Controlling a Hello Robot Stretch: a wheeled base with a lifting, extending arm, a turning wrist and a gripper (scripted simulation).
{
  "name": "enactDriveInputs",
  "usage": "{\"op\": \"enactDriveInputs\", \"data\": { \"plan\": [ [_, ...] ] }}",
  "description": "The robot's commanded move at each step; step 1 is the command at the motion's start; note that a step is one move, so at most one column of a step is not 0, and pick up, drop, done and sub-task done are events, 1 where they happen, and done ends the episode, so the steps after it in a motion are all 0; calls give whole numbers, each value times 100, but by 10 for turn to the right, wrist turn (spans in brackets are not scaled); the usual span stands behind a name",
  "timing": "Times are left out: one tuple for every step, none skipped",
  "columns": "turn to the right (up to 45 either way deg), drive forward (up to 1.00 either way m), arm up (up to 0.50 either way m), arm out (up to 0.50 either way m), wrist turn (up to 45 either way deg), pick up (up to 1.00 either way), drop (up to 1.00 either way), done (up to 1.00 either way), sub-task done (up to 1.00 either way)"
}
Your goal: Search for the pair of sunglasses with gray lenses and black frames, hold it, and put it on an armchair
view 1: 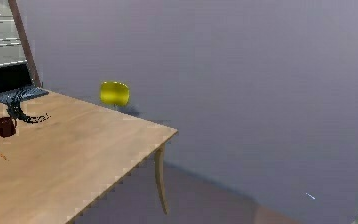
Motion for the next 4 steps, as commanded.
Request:
{"op": "enactDriveInputs", "data": {
  "plan": [
    [450, 0, 0, 0, 0, 0, 0, 0, 0],
    [390, 0, 0, 0, 0, 0, 0, 0, 0],
    [-450, 0, 0, 0, 0, 0, 0, 0, 0],
    [450, 0, 0, 0, 0, 0, 0, 0, 0]
  ]
}}
